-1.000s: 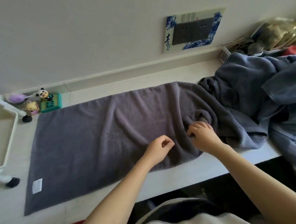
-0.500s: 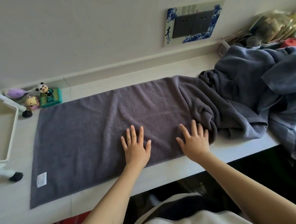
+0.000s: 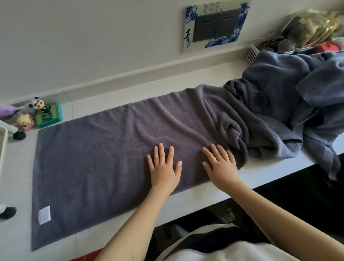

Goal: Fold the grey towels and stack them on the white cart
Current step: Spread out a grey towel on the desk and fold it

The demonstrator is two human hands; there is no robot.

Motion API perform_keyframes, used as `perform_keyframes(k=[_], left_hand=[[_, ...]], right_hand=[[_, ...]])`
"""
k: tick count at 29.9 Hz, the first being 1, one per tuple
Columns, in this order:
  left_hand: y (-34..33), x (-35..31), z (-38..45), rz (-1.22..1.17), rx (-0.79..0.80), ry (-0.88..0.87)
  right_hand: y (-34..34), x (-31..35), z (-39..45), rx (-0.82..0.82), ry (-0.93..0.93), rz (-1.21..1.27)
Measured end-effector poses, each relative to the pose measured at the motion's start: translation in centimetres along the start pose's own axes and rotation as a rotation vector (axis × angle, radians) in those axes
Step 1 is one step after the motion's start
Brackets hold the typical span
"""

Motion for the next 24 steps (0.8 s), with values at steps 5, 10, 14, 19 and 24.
perform_keyframes(k=[5, 10, 14, 19, 24], left_hand=[[1.5, -4.0, 1.9, -0.057, -0.030, -0.069], [2.6, -10.2, 4.2, -0.109, -0.005, -0.156], [2.7, -14.3, 5.9, -0.149, 0.022, -0.181], [3.5, -20.6, 8.3, -0.221, -0.033, -0.239], [3.5, -25.5, 10.0, -0.297, -0.071, -0.310]], right_hand=[[3.3, -1.9, 0.4, -0.267, -0.001, 0.052], [6.9, -8.2, 0.4, -0.467, -0.115, 0.105], [8.4, -13.9, 0.7, -0.518, -0.287, 0.168], [7.7, -20.2, 2.2, -0.268, -0.419, 0.248], [7.5, -23.0, 3.4, -0.312, -0.252, 0.434]])
Point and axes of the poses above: each hand's wrist, its own z-axis towards the middle knuckle, its own y-axis out of the back of the hand, x = y × z, the point moved 7 cm from there along z, towards the middle knuckle, and after that the axes turned 3 degrees about y, right-handed, at the moved point
